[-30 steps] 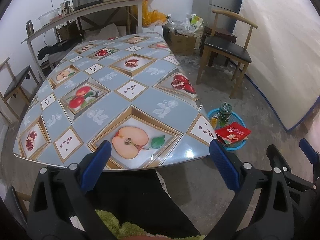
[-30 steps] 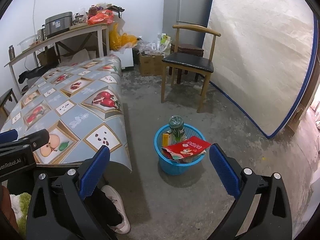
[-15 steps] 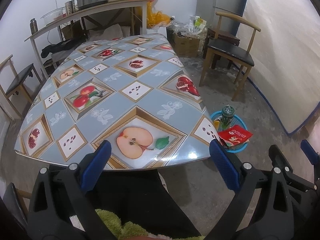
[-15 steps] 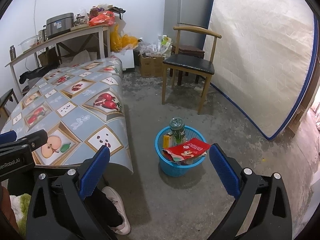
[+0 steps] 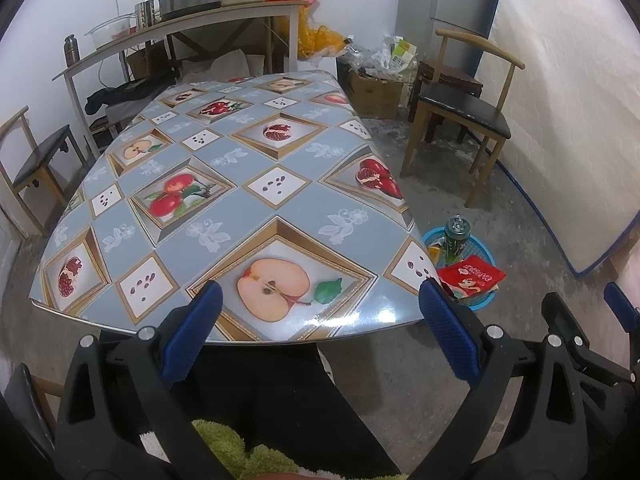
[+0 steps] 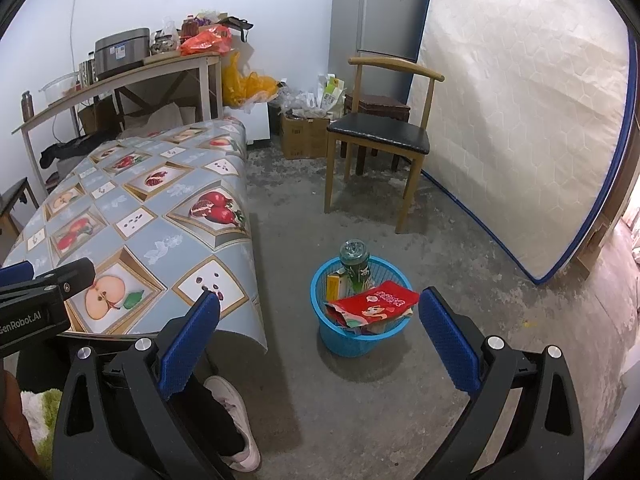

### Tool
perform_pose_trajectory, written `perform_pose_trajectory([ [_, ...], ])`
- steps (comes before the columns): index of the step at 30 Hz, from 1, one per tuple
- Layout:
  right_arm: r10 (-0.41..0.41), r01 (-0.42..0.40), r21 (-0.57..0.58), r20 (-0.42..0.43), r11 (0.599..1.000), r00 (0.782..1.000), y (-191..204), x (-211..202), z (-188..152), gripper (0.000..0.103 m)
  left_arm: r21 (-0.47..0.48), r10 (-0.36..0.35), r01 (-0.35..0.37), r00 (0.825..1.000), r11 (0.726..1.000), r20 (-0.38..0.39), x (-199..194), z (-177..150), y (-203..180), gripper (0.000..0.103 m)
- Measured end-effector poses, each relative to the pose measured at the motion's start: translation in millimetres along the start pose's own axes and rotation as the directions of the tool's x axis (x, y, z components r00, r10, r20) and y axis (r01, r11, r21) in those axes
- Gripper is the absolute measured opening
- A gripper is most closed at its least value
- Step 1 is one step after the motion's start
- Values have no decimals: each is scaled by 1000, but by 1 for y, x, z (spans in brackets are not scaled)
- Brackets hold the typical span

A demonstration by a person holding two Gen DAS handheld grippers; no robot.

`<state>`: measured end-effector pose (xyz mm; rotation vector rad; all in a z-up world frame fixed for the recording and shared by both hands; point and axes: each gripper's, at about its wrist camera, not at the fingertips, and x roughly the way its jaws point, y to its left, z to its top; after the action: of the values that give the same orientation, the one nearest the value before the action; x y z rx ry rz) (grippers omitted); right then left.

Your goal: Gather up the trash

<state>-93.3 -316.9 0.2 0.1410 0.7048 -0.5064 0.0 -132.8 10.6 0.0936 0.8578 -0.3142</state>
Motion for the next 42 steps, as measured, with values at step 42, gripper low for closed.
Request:
perform_pose_trajectory([
  [42,-1,2,-5,15,1000,1000,1,-5,6,97,-19,7,-7,1000,1000,0,2,1,8,95],
])
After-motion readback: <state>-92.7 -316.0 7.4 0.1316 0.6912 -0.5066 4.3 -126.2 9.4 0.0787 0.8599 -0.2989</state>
